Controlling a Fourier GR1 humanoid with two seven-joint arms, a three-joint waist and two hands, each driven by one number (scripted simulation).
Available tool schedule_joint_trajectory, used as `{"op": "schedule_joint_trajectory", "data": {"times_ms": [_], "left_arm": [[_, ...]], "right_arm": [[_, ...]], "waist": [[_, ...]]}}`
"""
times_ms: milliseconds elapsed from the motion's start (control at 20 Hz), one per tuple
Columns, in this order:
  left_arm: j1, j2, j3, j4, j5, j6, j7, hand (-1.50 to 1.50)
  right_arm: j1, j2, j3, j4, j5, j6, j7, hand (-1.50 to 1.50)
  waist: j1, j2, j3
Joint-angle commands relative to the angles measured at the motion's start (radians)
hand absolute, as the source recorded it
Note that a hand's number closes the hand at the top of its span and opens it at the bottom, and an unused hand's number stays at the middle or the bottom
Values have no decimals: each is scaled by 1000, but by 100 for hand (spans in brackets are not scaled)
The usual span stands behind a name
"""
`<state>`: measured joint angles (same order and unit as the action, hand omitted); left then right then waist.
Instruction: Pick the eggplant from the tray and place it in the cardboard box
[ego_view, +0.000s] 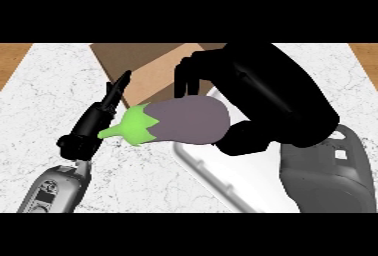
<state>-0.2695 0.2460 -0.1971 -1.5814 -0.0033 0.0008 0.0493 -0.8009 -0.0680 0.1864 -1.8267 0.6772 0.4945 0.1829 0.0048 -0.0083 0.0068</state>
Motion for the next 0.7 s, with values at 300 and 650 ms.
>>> {"op": "schedule_joint_trajectory", "data": {"times_ms": [300,650], "left_arm": [[43,-26,-17,90,8,-57,4,0],[34,-43,-22,56,-9,-51,31,0]], "right_arm": [[-242,67,-67,286,9,-86,24,150],[-370,41,-117,586,44,-220,-59,150]], "waist": [[8,12,-8],[19,16,-8]]}}
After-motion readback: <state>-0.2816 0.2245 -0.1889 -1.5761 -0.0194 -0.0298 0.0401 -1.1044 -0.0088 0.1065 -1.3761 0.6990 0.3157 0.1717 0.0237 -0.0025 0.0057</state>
